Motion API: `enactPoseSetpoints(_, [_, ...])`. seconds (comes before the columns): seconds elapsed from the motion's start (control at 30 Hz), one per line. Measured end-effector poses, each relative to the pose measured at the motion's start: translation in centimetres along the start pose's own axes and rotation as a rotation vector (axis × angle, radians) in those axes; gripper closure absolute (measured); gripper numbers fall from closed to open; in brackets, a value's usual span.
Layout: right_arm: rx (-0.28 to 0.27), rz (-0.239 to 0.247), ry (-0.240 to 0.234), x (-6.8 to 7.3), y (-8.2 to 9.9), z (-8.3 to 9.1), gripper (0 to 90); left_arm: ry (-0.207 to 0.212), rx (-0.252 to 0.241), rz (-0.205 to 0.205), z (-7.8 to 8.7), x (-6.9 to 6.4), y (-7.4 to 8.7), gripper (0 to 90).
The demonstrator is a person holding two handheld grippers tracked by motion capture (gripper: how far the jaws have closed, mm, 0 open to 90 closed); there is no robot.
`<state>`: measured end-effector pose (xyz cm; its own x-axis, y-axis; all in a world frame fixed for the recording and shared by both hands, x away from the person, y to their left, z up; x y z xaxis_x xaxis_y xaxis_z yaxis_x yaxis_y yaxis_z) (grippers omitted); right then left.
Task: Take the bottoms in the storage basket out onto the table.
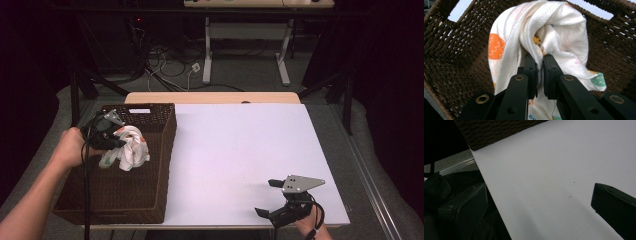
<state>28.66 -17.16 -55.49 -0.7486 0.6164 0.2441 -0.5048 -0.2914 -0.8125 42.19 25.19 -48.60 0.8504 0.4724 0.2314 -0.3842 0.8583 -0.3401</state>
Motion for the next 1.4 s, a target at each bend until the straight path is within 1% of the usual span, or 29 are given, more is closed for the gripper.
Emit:
enactPoseSetpoints(0.07, [0.007,-0.003,0.003,0.0,0.1,0.1,0.3,0.0,-0.002,-0.006,0.2,0.1,-0.1,83.3])
enactPoseSetpoints(0.1, [0.004,-0.004,0.006,0.0,0.1,0.1,0.3,-0.005,-0.005,-0.004,0.3,0.1,-0.3,83.4])
enactPoseSetpoints(0.2, [-0.005,-0.001,0.003,-0.1,-0.1,0.1,0.4,0.003,-0.002,-0.011,0.4,0.1,-0.4,83.4])
enactPoseSetpoints(0.23, [-0.006,-0.001,0.0,0.0,-0.1,0.1,0.4,-0.002,-0.009,-0.013,0.5,0.2,-0.6,83.3])
enactPoseSetpoints(0.27, [0.001,-0.002,0.005,-0.1,0.0,0.1,0.3,-0.002,-0.014,-0.005,0.5,0.1,-0.7,83.4])
enactPoseSetpoints(0.3, [0.005,-0.005,0.007,-0.1,0.1,0.1,0.3,0.003,-0.006,-0.015,0.5,0.1,-0.7,83.3])
enactPoseSetpoints(0.37, [0.007,-0.004,0.001,-0.1,0.2,0.1,0.3,0.001,-0.013,-0.014,0.5,0.1,-0.9,83.4])
enactPoseSetpoints(0.4, [-0.001,0.0,0.004,0.0,0.0,0.2,0.4,0.003,-0.018,-0.018,0.5,0.0,-1.1,83.3])
enactPoseSetpoints(0.43, [0.0,0.003,0.004,0.0,0.0,0.2,0.4,0.006,-0.013,-0.027,0.6,0.0,-1.1,83.3])
enactPoseSetpoints(0.47, [0.0,0.005,0.004,0.0,0.0,0.2,0.4,0.007,-0.018,-0.021,0.6,-0.1,-1.2,83.3])
enactPoseSetpoints(0.63, [0.009,0.007,-0.001,0.1,0.1,0.0,0.4,0.012,-0.026,-0.027,0.8,-0.2,-1.4,83.4])
enactPoseSetpoints(0.67, [-0.001,0.008,-0.002,0.1,-0.1,-0.1,0.4,0.014,-0.025,-0.029,0.9,-0.3,-1.4,83.4])
enactPoseSetpoints(0.77, [-0.002,0.013,0.001,0.1,-0.1,-0.2,0.4,0.011,-0.025,-0.03,1.0,-0.3,-1.4,83.3])
enactPoseSetpoints(0.87, [0.002,0.013,-0.005,0.0,0.0,-0.2,0.4,0.009,-0.024,-0.031,1.3,-0.2,-1.5,83.3])
enactPoseSetpoints(1.0, [0.006,0.011,-0.008,0.0,0.0,-0.3,0.4,0.008,-0.034,-0.032,1.5,-0.1,-1.7,83.3])
enactPoseSetpoints(1.17, [0.01,0.01,-0.001,0.0,0.1,-0.2,0.4,0.008,-0.044,-0.035,1.9,-0.2,-2.1,83.3])
enactPoseSetpoints(1.27, [0.007,0.009,-0.005,0.0,0.1,-0.3,0.4,0.009,-0.054,-0.036,2.4,-0.2,-2.4,83.3])
enactPoseSetpoints(1.33, [0.009,0.009,-0.006,0.0,0.1,-0.3,0.4,0.01,-0.051,-0.05,2.7,-0.2,-2.5,83.3])
enactPoseSetpoints(1.4, [0.005,0.011,-0.003,-0.1,0.0,-0.3,0.4,0.01,-0.054,-0.053,2.8,-0.2,-2.7,83.3])
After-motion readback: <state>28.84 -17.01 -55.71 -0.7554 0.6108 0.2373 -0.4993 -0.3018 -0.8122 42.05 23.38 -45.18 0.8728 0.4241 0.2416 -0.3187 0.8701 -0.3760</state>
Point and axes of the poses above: each handheld gripper's, and its own axes: z roughly backward along the jaws, y roughly out of its underside, x roughly to its left, the point moved 10 cm from there along -z, roughly forward along the jaws, and after that the axes turned 10 degrees about -z, right-handed, at the moved point
